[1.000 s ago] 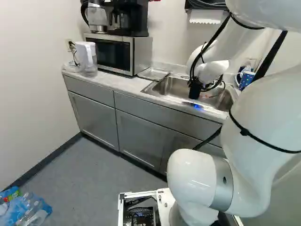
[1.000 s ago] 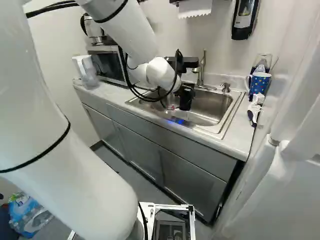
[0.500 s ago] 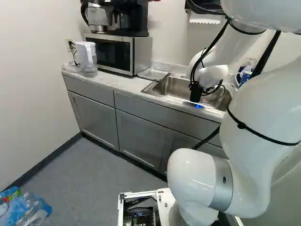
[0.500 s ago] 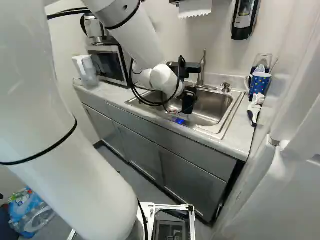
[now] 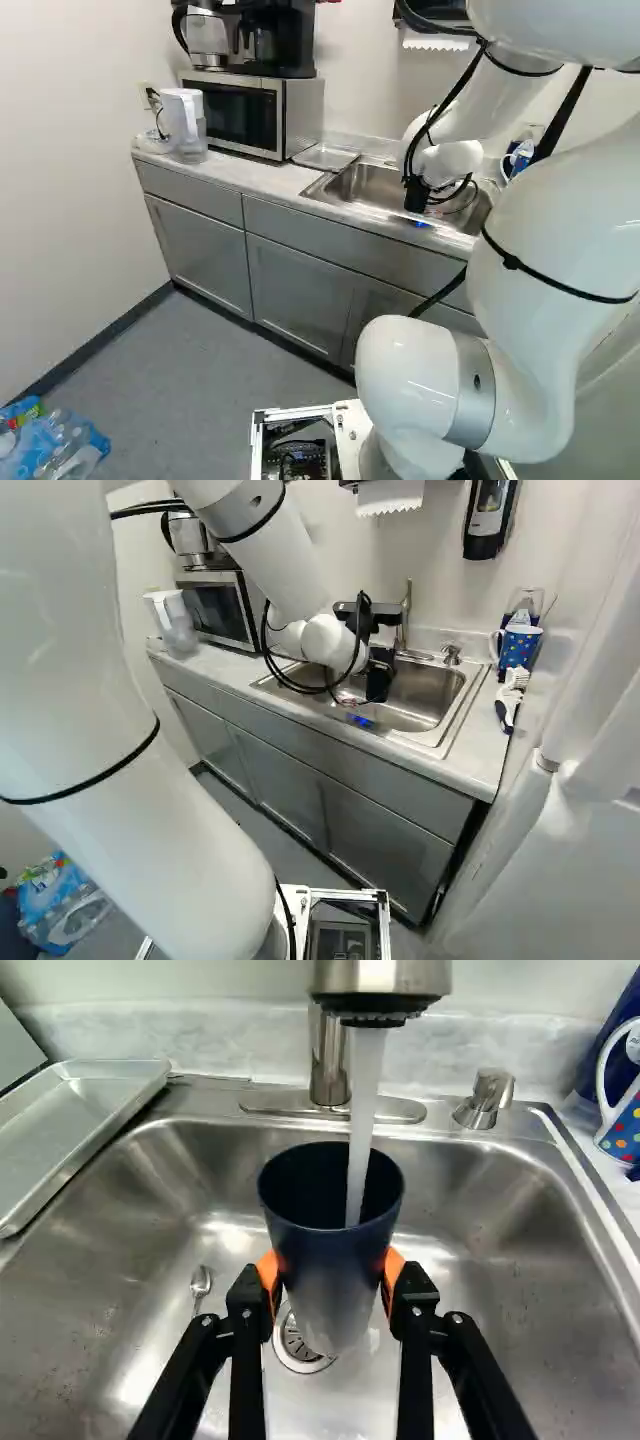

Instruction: Rinse the cup and place it in the tray

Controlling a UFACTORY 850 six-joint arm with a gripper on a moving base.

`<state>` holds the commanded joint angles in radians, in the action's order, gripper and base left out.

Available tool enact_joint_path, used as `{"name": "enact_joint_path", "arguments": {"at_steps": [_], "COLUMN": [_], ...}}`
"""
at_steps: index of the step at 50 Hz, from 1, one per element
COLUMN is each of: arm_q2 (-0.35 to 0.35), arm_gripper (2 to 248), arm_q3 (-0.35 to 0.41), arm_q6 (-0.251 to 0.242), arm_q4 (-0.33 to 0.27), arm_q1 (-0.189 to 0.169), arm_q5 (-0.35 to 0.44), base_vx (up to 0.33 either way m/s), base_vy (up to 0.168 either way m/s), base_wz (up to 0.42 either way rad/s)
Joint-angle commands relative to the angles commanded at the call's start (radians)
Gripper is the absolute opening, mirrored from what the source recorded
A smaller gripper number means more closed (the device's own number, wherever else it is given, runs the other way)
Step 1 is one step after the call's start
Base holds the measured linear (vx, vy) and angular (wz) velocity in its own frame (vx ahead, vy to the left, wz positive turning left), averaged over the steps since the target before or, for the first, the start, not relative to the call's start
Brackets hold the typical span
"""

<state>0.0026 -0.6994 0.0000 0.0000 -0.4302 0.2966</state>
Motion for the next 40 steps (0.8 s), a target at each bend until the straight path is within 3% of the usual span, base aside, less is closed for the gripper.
{"name": "enact_joint_path", "arguments": {"at_steps": [40], "arm_q2": [0.0], "arm_gripper": [120], "arm_q3": [0.0], "arm_q6": [0.0], "arm_q4": [0.0], "arm_q1": [0.0], "arm_q5": [0.0], "base_vx": [0.0], "base_vy": [0.0], "base_wz": [0.0]}}
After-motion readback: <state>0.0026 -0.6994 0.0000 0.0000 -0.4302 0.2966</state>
